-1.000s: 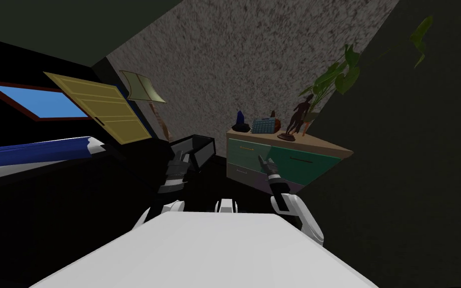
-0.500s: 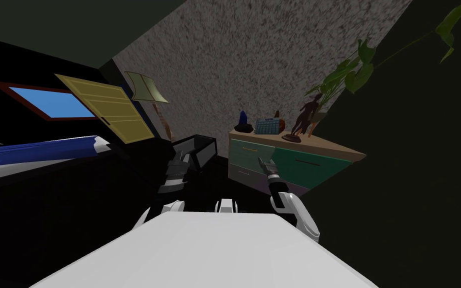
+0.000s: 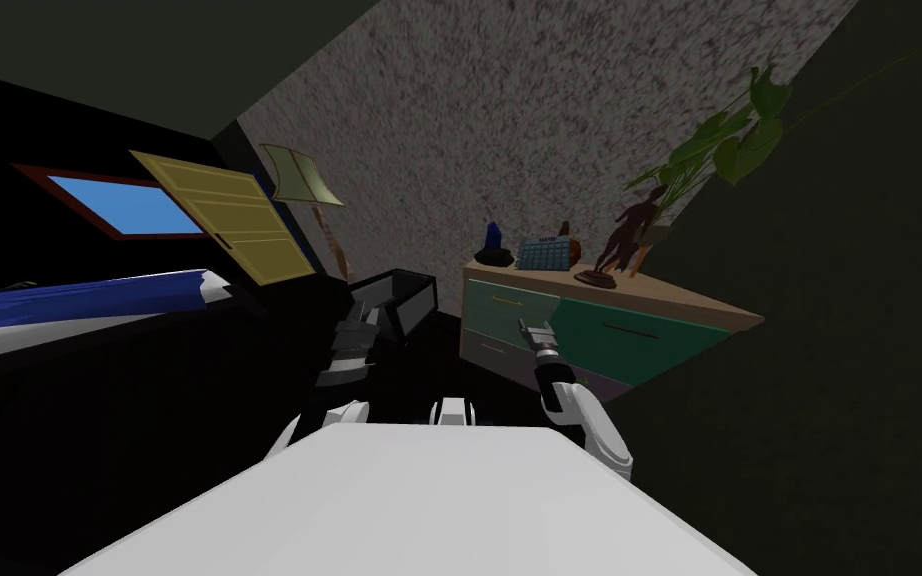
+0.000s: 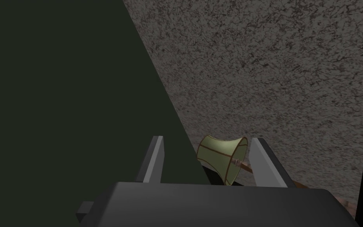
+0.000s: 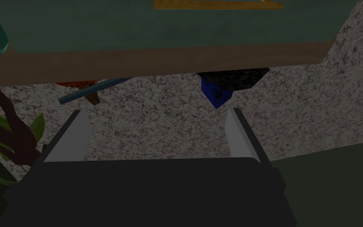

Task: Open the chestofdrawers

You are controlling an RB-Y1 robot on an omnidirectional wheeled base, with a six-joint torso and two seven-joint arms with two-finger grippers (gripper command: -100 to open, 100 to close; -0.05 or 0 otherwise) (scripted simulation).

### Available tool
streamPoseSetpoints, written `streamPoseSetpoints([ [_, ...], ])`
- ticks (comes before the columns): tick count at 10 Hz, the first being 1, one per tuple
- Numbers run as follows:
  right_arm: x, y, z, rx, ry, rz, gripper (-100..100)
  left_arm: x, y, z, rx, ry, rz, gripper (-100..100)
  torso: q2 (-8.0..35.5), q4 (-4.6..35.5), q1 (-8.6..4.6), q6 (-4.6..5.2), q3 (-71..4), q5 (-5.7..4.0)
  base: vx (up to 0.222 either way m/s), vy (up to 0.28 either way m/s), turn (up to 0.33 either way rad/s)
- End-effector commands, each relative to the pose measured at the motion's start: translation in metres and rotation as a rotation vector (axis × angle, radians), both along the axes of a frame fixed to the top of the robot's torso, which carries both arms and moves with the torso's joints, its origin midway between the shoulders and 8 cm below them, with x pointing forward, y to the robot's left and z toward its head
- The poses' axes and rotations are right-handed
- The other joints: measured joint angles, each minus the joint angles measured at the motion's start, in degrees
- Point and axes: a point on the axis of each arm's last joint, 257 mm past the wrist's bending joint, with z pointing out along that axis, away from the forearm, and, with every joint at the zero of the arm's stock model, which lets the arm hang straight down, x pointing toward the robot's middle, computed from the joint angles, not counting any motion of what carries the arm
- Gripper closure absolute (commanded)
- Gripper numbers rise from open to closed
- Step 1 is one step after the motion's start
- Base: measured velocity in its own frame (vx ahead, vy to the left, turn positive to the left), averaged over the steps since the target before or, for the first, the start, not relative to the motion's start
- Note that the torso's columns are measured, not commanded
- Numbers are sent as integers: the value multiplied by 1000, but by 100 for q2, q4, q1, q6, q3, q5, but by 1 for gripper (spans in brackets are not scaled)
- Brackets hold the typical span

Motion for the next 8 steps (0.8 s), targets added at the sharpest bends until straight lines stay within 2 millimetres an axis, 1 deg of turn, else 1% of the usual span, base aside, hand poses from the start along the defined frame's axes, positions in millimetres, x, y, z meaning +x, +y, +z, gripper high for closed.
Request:
streamPoseSetpoints([
  [1,2,-11,-11,-96,38,-46,-100,0,0,0,0,0,0,0,-4,-1,8,-3,-2,1,29,40,40],
  [2,4,-21,-22,-146,70,-85,-100,0,0,0,0,0,0,0,-5,-1,12,0,-3,3,36,51,64],
  [4,3,-21,-21,-184,73,-89,-100,0,0,0,0,0,0,0,-7,-2,11,0,-4,4,31,33,11],
  [5,4,-31,-31,-242,107,-128,-100,0,0,0,0,0,0,0,-1,0,2,0,-1,1,33,30,72],
  [6,4,-31,-30,-269,108,-131,-100,0,0,0,0,0,0,0,-5,-1,8,-2,-2,1,31,32,43],
  [7,5,-40,-39,-333,140,-161,-100,0,0,0,0,0,0,0,-4,-1,9,-1,-3,3,34,49,87],
  [8,5,-42,-38,-354,142,-171,-100,0,0,0,0,0,0,0,-6,-2,16,-2,-3,4,35,42,26],
])
